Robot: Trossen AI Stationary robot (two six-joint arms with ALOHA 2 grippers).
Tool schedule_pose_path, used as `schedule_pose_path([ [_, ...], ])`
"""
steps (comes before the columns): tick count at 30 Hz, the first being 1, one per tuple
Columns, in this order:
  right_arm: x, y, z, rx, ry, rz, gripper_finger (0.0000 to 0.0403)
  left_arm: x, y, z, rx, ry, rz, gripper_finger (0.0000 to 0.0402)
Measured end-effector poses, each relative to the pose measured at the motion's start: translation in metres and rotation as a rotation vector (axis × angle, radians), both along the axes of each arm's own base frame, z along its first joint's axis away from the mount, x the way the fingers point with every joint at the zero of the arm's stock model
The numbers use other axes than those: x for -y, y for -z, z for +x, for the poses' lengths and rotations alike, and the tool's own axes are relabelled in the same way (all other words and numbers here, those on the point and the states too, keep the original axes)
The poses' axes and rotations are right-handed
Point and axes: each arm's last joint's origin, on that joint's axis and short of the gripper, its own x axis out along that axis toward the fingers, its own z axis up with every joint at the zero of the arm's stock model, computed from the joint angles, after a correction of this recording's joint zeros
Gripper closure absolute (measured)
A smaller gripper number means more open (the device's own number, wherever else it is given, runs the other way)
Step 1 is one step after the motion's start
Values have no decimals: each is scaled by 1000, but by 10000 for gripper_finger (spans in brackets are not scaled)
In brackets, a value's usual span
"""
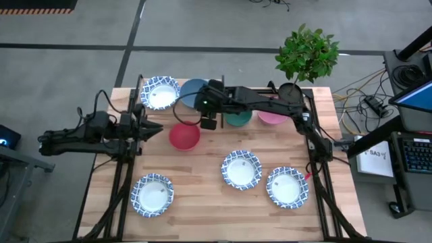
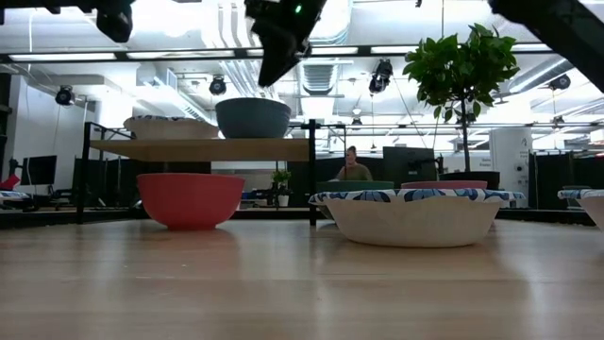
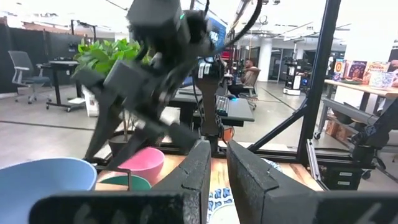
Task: Place and stack bowls onto a shelf
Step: Stack the orange bowl on top of the blue bowl
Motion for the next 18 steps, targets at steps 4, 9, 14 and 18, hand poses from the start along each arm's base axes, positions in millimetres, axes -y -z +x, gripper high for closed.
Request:
schedule_pose_path([
  [4,-22,-17,-17,9,-44,143,265,0,3,6,-30,2,-20,365],
  [9,-67,-29,-34,-41,-129,197,285,-1,7,19,-97,2,-37,365],
  [14,-117,-28,-47,-82,-206,227,305,-1,14,40,-196,29,-92,365],
  [18,-154,-19,-60,-110,-273,237,320,0,24,59,-315,76,-168,365],
])
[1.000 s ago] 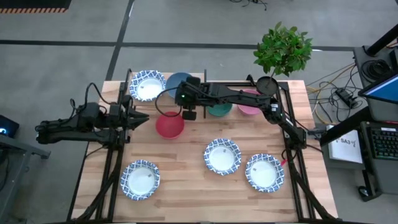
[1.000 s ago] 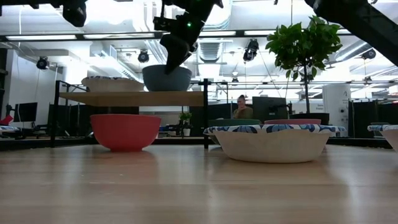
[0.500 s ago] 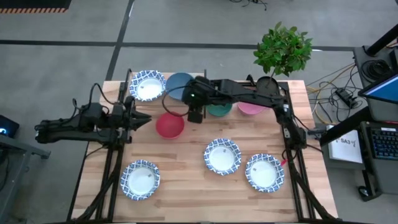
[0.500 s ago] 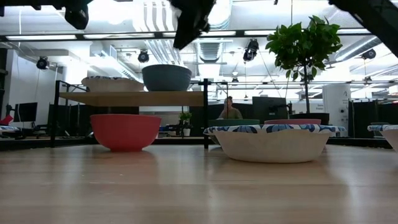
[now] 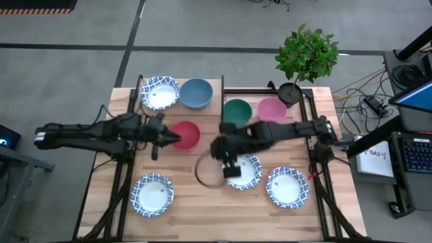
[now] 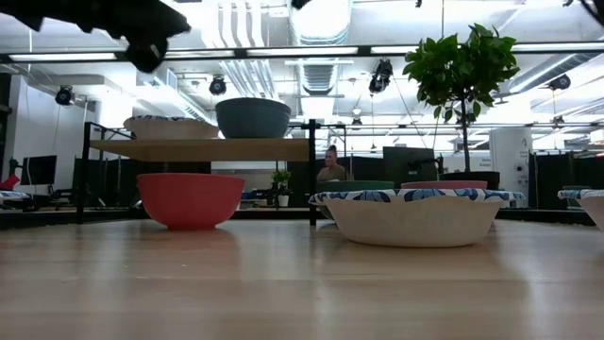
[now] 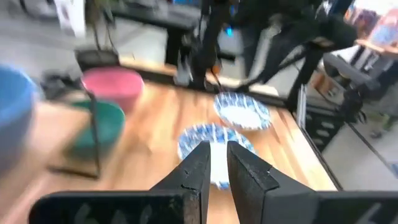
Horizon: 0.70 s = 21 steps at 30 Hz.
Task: Place and stack bowls onto a shelf
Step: Stack the orange bowl on top of the blue bowl
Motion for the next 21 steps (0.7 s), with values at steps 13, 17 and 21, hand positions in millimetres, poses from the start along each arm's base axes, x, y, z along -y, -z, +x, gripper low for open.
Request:
schedule_pose_path([
  [13,-38,56,-69,199,-105,87,358,10,36,53,-359,-2,-168,365],
  [17,-30,71,-91,315,-103,125,360,13,37,71,-459,-23,-202,365],
  [21,-23,85,-111,409,-102,155,360,13,40,87,-612,-44,-193,365],
])
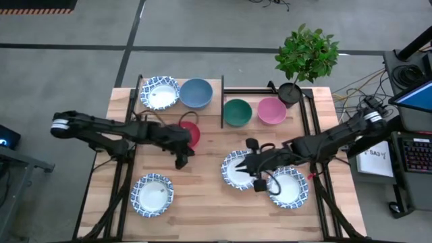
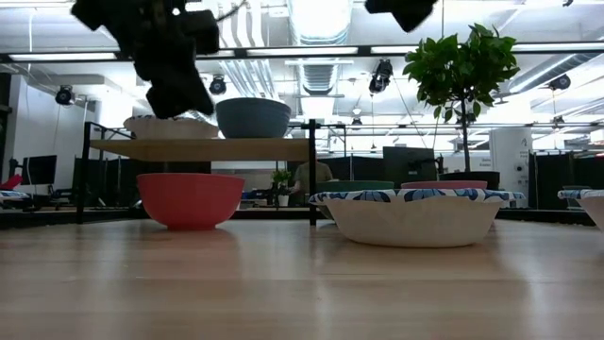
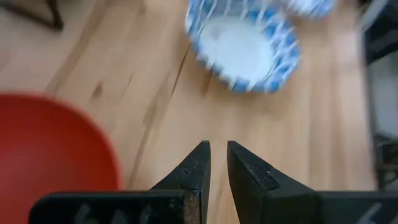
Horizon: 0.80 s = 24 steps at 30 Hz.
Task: Place and stack bowls onto a shelf
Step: Stack the orange bowl on top of the blue bowl
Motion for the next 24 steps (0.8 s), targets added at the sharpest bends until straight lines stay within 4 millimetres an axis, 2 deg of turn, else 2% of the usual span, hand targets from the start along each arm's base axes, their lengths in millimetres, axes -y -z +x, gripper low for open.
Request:
schedule_pose_path([
  [5,6,15,-24,35,30,86,360,4,2,17,-191,22,149,365],
  [9,7,29,-40,37,30,117,360,14,3,26,-243,126,294,365],
  [13,9,37,-50,68,13,117,360,17,14,31,-296,214,354,365],
  [18,12,35,-57,91,10,114,360,17,26,34,-363,208,361,359],
  [24,13,33,-58,105,-4,96,360,14,24,33,-401,155,456,313],
])
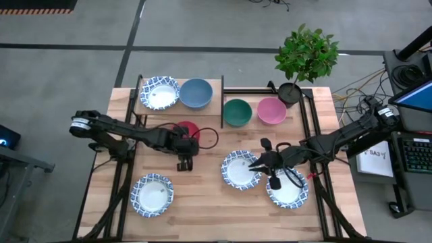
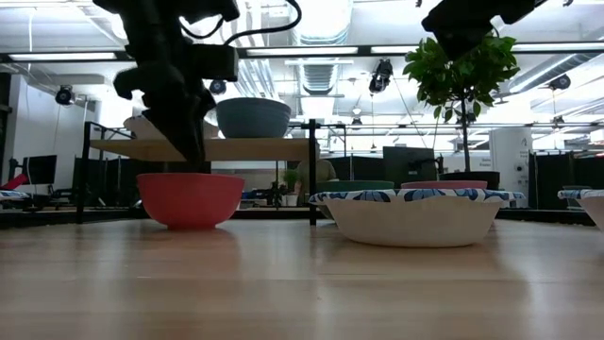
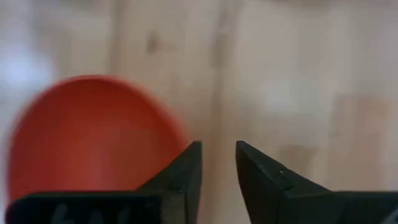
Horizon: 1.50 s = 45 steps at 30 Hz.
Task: Place and stack bowls onto a shelf
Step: Stack the orange bowl on top of the blue bowl
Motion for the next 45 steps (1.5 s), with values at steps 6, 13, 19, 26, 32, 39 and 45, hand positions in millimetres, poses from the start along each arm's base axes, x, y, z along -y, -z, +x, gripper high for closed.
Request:
schedule_pose_path([
  [6,0,1,1,-3,-3,-8,360,-3,-1,-2,-9,-10,78,263],
  [13,0,1,1,-1,-5,-11,360,-3,19,-3,-57,-59,89,255],
  [19,0,1,1,0,-5,-11,360,-2,41,5,-110,-74,91,271],
  [26,0,1,1,-1,-4,-11,360,9,50,12,-153,-31,60,371],
  [32,0,1,1,0,-6,-14,360,26,31,15,-171,56,-87,398],
  [39,0,1,1,0,-8,-18,360,49,-30,21,-168,196,-77,401],
  [45,0,1,1,0,-8,-19,360,55,-106,23,-53,337,7,401],
])
